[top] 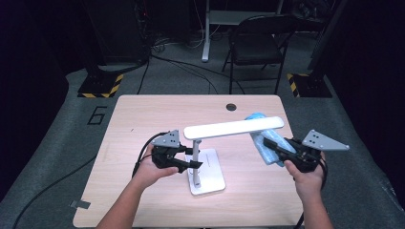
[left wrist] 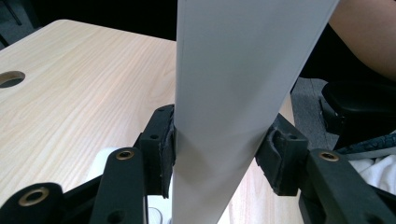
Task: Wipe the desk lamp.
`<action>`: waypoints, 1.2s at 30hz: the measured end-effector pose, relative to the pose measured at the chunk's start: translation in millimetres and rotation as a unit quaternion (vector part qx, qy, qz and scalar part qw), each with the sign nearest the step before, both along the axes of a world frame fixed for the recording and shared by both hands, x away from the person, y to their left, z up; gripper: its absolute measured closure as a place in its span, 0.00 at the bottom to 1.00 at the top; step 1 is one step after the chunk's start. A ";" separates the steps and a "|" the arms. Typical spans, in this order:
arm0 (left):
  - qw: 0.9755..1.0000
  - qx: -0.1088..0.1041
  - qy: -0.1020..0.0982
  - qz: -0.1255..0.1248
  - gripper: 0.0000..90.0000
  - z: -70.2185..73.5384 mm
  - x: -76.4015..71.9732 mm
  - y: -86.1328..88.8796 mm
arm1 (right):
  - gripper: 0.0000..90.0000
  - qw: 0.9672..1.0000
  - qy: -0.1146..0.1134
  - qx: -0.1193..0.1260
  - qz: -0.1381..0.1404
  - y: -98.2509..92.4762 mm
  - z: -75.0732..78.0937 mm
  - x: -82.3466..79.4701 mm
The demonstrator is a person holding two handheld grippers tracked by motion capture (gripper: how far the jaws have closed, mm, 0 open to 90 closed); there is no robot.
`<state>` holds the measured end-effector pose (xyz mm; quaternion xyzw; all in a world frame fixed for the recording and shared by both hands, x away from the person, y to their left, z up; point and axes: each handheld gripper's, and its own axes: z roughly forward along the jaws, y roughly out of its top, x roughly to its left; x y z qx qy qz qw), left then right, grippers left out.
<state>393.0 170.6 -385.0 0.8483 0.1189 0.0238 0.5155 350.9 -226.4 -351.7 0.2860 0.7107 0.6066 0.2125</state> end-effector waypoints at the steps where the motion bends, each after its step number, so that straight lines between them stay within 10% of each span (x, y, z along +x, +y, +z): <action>1: 1.000 0.001 0.001 -0.003 0.57 0.1 0.0 -0.5 | 0.79 1.000 -0.004 -0.002 0.007 5.8 1.2 -0.6; 17: 1.000 -0.003 0.000 0.004 0.57 -1.2 -1.7 -1.7 | 0.79 0.992 -0.029 -0.020 0.123 93.2 18.7 -18.1; 36: 1.000 -0.021 0.011 0.005 0.56 -4.5 0.7 -0.5 | 0.79 0.985 -0.020 -0.020 0.169 72.7 33.3 -41.2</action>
